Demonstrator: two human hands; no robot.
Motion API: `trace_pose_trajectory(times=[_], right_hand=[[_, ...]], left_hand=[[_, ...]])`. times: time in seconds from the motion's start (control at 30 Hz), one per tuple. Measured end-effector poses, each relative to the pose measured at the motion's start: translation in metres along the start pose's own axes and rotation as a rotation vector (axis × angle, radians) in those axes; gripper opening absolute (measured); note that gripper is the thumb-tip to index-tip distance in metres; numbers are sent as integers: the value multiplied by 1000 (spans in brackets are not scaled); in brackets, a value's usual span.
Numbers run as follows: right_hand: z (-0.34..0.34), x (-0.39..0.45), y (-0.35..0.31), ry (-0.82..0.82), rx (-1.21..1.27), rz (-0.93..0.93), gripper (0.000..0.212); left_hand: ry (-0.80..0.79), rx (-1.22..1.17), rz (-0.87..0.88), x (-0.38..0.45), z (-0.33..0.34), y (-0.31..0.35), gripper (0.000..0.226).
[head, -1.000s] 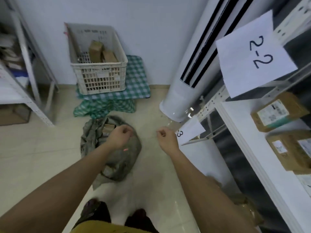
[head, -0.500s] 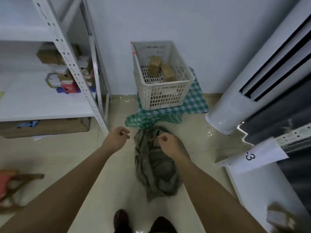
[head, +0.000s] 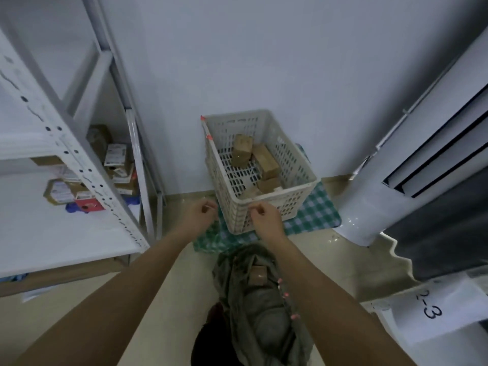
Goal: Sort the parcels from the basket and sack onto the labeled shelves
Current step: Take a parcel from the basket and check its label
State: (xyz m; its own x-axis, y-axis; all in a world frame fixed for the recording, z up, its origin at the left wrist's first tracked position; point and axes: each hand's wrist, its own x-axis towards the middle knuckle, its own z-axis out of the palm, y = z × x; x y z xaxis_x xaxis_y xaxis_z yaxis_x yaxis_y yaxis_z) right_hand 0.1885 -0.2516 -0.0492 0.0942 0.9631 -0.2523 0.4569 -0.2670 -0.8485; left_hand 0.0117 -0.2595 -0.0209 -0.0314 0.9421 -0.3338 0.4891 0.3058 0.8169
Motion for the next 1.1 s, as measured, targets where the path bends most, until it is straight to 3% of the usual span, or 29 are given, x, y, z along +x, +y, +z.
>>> trace_pose_trajectory(times=[0.27, 0.6, 0.8, 0.93, 1.1], right_hand=[[-8, 114, -20, 104, 4, 108, 17], [-18, 213, -8, 181, -55, 289, 19], [14, 269, 1, -66, -27, 548, 33], [44, 290, 18, -45, 29, 713, 35], [58, 311, 50, -79, -63, 910, 70]], left_hand=[[-51, 121, 26, 132, -20, 35, 14], [-412, 316, 90, 278, 15, 66, 18], [-585, 531, 136, 356, 38, 71, 21], [-622, 644, 156, 389, 46, 64, 25], [-687, 701, 210, 413, 50, 49, 27]])
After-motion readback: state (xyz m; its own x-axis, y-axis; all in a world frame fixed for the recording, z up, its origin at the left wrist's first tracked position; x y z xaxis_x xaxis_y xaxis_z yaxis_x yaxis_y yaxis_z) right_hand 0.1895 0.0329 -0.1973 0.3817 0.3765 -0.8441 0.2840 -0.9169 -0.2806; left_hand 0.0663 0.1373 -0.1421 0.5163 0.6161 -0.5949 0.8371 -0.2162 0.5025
